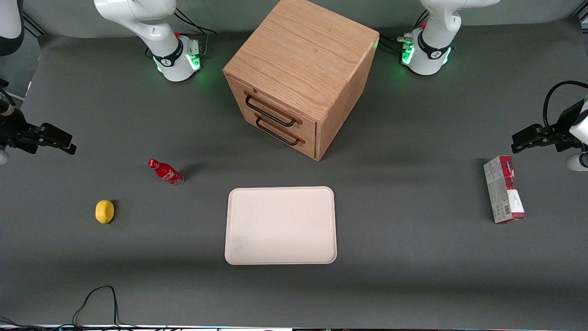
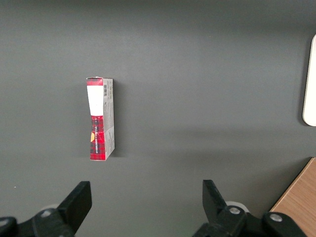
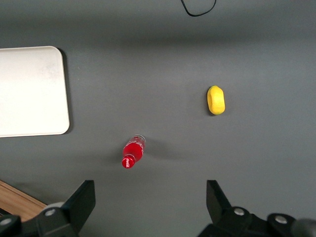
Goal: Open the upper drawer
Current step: 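Move the right gripper toward the upper drawer's black handle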
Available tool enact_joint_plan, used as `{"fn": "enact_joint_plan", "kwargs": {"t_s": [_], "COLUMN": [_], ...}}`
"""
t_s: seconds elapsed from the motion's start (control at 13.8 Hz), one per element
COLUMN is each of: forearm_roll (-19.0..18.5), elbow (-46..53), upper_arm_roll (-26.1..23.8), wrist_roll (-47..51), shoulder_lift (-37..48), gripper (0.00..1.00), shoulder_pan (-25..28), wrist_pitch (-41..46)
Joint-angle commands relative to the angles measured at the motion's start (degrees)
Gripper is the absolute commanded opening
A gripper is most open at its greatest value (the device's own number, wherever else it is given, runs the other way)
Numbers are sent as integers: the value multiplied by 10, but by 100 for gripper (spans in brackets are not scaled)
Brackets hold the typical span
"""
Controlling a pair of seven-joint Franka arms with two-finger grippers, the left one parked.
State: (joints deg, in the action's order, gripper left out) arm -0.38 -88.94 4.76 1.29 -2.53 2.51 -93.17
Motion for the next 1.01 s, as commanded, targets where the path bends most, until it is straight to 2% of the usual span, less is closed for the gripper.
{"fn": "enact_joint_plan", "kwargs": {"t_s": [0.0,0.36,0.94], "forearm_roll": [-10,-4,-2], "elbow": [10,16,15], "upper_arm_roll": [6,-9,-14], "wrist_roll": [14,6,6], "shoulder_lift": [-2,-12,-41], "gripper": [100,100,100], "shoulder_pan": [10,21,213], "wrist_pitch": [14,12,5]}}
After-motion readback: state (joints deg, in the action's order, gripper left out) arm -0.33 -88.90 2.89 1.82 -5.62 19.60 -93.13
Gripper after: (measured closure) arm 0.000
